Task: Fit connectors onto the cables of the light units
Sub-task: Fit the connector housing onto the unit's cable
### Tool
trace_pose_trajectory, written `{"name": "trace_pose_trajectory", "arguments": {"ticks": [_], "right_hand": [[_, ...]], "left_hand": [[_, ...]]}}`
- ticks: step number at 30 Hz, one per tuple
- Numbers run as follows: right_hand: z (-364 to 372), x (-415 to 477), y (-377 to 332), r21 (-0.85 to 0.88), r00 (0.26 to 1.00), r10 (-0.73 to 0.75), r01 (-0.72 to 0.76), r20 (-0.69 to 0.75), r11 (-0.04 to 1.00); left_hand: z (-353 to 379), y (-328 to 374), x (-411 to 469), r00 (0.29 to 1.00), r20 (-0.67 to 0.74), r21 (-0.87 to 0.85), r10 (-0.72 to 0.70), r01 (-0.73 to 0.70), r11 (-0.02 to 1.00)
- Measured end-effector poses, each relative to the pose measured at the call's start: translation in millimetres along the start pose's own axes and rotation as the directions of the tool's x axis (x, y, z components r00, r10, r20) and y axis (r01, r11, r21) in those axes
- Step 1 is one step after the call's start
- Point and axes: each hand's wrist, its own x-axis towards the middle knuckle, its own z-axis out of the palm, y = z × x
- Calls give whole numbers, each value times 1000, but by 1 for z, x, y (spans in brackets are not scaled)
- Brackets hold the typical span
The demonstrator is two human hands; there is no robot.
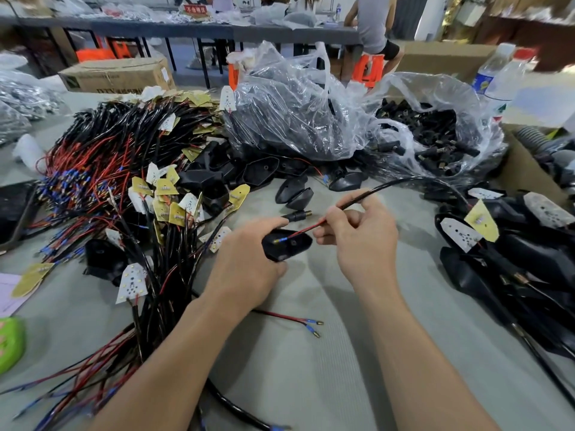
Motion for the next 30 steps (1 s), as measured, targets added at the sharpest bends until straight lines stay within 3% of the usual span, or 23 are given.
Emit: {"name": "trace_pose_trajectory", "arguments": {"ticks": [6,12,14,17,21,23,30], "right_hand": [[3,-3,2,-163,998,-59,60,7,985],[0,4,3,-333,996,-21,-8,-83,943],[3,3,2,-277,999,20,-32,-45,960],[4,2,-2,-18,994,104,-105,-15,994],[3,4,-5,234,967,255,-253,22,939],[4,3,-3,269,954,298,-297,38,916],[12,-5,0,-56,987,131,-126,99,990]], "left_hand": [[2,3,3,1000,-17,-168,-23,19,986],[1,5,1,999,-30,-183,29,-34,983],[0,4,1,998,-33,-181,44,-50,982],[-1,3,1,998,-26,-173,58,-61,983],[-1,6,0,995,-25,-113,101,-104,988],[0,9,0,994,-24,-123,103,-105,987],[-1,10,-1,1000,12,-292,-15,18,956]]}}
